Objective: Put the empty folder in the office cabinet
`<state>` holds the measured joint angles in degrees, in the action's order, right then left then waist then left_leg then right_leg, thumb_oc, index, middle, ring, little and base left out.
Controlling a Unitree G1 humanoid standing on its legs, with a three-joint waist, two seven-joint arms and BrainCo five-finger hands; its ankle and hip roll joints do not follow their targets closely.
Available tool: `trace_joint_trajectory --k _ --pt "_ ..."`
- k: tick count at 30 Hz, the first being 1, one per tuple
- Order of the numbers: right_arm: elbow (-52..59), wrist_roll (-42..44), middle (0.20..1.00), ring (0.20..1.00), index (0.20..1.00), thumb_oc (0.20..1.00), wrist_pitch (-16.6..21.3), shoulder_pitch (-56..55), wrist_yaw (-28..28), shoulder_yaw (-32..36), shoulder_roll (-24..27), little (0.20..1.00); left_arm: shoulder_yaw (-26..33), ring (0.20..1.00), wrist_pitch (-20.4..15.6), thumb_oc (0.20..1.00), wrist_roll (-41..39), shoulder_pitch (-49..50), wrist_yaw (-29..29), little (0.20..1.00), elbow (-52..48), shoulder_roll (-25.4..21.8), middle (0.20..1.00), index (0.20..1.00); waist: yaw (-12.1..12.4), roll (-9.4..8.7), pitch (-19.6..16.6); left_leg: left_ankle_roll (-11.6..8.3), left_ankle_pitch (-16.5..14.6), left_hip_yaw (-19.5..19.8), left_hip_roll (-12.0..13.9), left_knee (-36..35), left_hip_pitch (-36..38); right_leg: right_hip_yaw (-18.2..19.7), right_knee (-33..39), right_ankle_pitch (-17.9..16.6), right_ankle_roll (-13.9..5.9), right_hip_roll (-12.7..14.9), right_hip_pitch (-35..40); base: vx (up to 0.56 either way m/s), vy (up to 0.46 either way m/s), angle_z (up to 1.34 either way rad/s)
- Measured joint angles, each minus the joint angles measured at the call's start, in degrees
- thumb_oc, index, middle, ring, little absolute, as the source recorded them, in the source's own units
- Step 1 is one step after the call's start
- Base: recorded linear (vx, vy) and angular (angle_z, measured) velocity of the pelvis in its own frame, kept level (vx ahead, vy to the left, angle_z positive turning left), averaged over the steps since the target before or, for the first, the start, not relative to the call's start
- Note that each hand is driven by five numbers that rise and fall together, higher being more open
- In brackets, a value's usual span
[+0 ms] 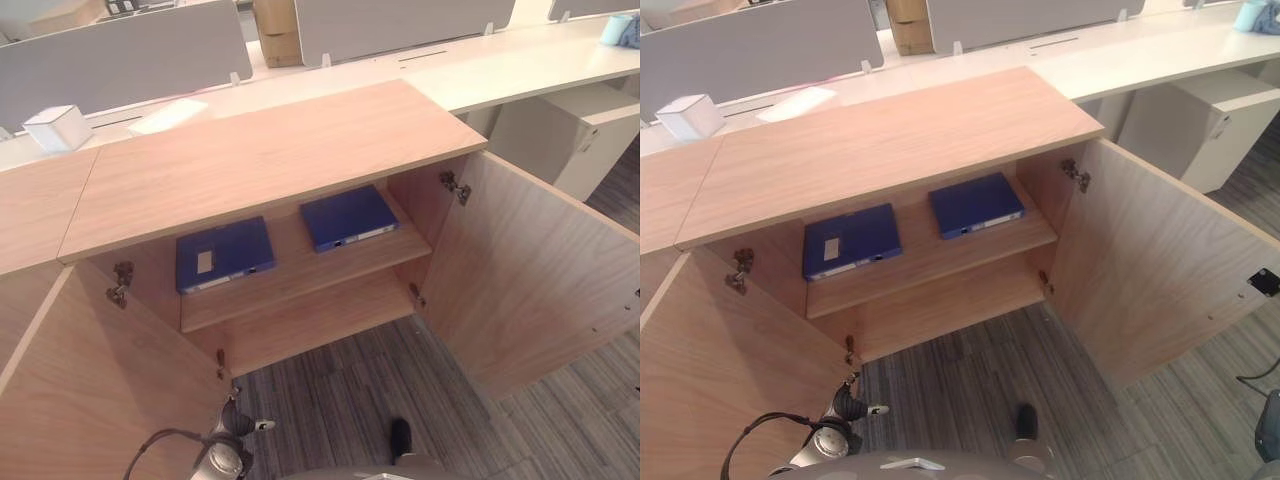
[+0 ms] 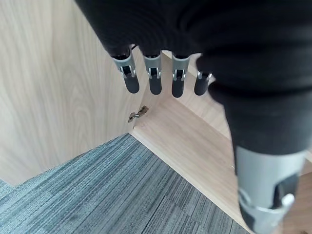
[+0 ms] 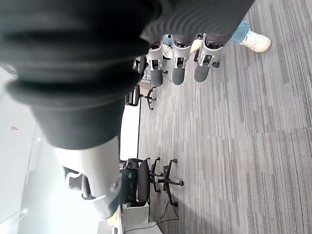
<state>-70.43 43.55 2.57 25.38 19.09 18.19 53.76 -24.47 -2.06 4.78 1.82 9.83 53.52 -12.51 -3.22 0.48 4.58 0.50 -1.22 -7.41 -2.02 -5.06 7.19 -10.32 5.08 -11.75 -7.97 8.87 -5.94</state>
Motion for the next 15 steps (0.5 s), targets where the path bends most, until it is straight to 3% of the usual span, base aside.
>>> trace_joint_trajectory --k 2,5,7,11,15 --pt "2.09 0.30 1.000 1.000 1.000 1.000 -0.02 -0.78 -0.84 -0.84 -2.40 1.000 0.09 1.000 0.00 1.000 0.00 -0.01 -0.01 1.000 0.01 0.02 1.000 1.000 -0.21 -0.30 0.19 -0.27 0.17 -0.07 0.09 0.01 0.02 0.06 -0.01 -0.01 -0.01 -0.12 -0.01 -0.01 -0.003 -0.02" --pt "11.63 4.37 1.000 1.000 1.000 1.000 1.32 -7.32 -2.03 -0.83 -11.73 1.000 0.67 1.000 0.04 1.000 0.00 0.43 -0.01 1.000 0.50 0.14 1.000 1.000 -1.23 -0.64 0.35 -0.30 0.19 -0.25 0.39 0.01 0.00 0.21 -0.13 -0.01 0.02 -0.51 -0.11 -0.01 -0.005 -0.03" --pt "20.97 7.52 1.000 1.000 1.000 1.000 1.36 -13.37 -7.09 -2.74 -16.29 1.000 3.03 1.000 0.02 1.000 0.01 0.50 -0.40 1.000 0.49 0.41 1.000 1.000 -1.82 -0.65 0.36 -0.32 0.20 -0.36 0.53 0.01 0.03 0.24 -0.25 -0.05 0.30 -0.69 -0.14 0.00 -0.001 -0.03" --pt "21.70 9.39 1.000 1.000 1.000 1.000 1.53 -13.24 -11.31 -5.44 -18.60 1.000 4.60 1.000 -0.07 1.000 0.03 0.00 -0.54 1.000 0.48 -0.10 1.000 1.000 -1.39 -0.77 0.41 -0.38 0.14 -0.53 0.50 0.00 0.17 0.30 -0.22 -0.07 0.27 -0.62 -0.02 -0.01 0.001 -0.01" --pt "21.71 9.30 1.000 1.000 1.000 1.000 1.95 -13.26 -11.29 -6.86 -18.67 1.000 4.77 1.000 0.02 1.000 0.03 1.13 -1.21 1.000 0.57 -0.13 1.000 1.000 -1.08 -1.40 0.80 -0.40 0.14 -0.97 0.51 0.01 0.25 0.50 -0.14 -0.10 0.23 -0.65 -0.11 -0.01 0.002 -0.04"
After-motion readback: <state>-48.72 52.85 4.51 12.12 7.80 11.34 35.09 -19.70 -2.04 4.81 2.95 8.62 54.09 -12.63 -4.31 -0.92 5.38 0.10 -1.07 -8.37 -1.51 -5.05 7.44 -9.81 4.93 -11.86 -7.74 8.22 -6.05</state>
